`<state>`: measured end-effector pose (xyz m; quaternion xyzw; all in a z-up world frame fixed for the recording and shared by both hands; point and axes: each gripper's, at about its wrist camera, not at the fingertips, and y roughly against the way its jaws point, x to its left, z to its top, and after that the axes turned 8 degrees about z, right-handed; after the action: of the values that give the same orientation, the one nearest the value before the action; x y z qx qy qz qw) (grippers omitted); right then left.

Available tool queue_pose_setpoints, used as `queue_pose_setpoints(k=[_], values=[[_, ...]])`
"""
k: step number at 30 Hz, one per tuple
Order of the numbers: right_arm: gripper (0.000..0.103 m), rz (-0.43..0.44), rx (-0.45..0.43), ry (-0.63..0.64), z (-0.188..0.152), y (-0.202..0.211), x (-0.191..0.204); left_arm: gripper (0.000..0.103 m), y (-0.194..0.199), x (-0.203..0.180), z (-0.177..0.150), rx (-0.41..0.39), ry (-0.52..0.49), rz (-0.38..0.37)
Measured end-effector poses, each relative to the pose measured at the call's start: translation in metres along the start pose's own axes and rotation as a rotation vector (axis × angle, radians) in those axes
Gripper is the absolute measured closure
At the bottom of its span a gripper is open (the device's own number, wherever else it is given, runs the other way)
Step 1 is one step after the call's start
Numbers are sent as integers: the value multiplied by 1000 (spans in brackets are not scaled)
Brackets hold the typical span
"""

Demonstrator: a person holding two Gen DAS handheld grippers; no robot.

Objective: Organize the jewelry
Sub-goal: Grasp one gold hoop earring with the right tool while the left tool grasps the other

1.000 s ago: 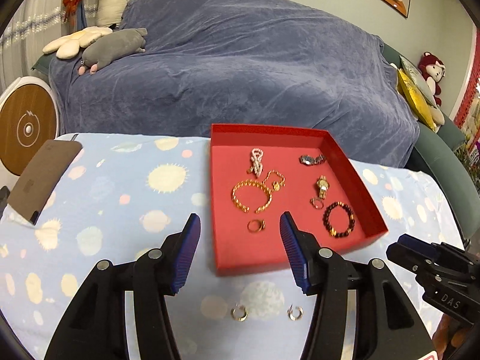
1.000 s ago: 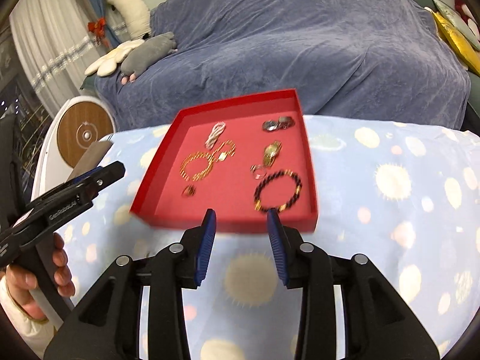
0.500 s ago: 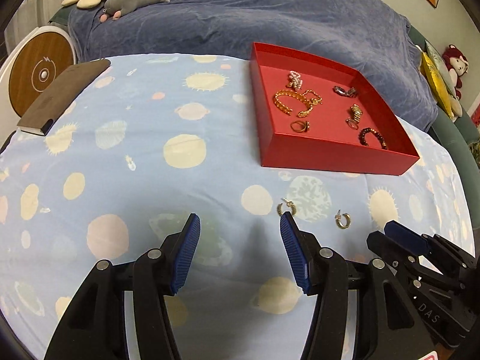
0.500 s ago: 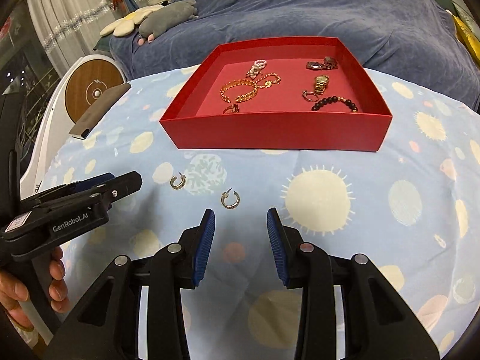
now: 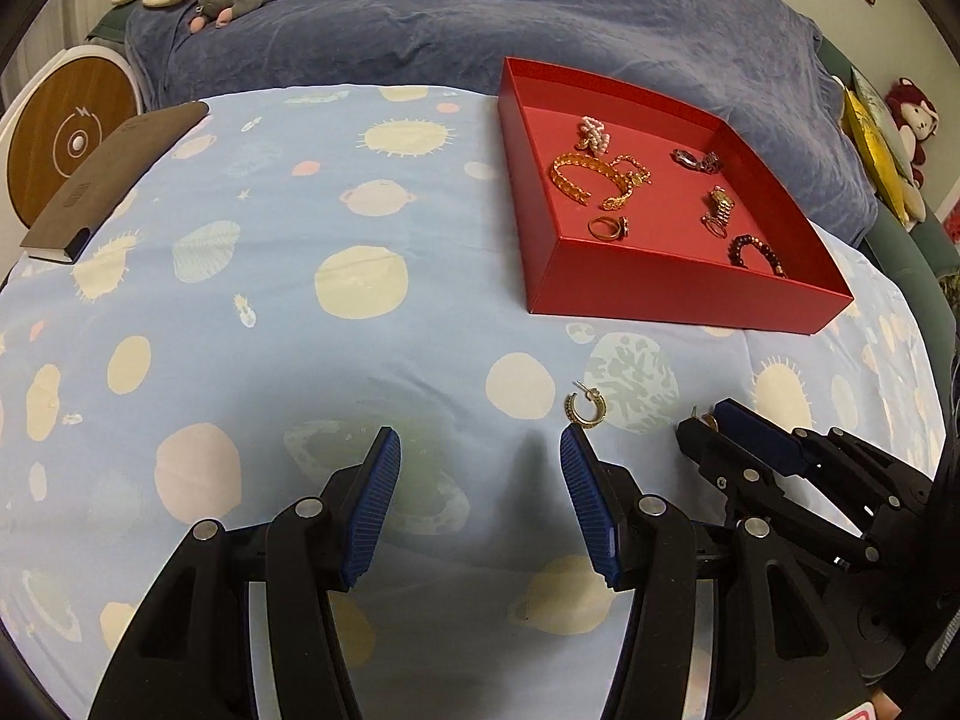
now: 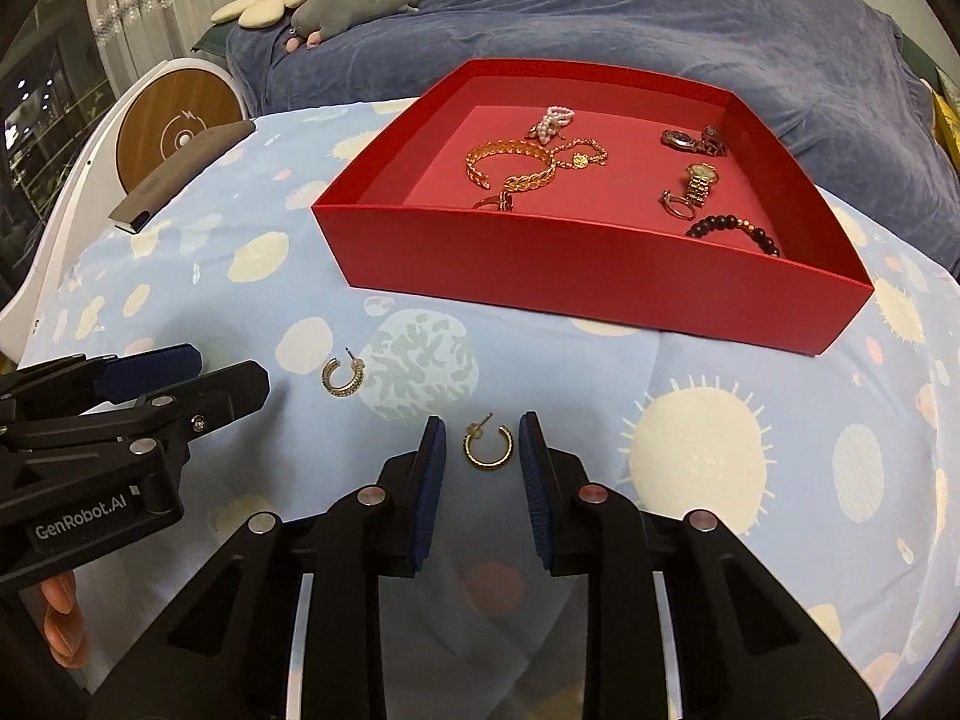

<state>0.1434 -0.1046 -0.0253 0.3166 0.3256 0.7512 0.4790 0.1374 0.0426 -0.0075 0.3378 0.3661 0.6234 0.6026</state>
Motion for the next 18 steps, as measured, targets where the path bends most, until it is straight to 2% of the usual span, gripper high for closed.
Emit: queue_pose_setpoints(k=[1, 18], values=[[87, -1, -1, -5, 0, 1, -2, 50, -1, -1, 0, 1, -1, -1], [87, 37, -23, -100, -11, 45, -28, 50, -13, -35, 1, -28, -74, -5]])
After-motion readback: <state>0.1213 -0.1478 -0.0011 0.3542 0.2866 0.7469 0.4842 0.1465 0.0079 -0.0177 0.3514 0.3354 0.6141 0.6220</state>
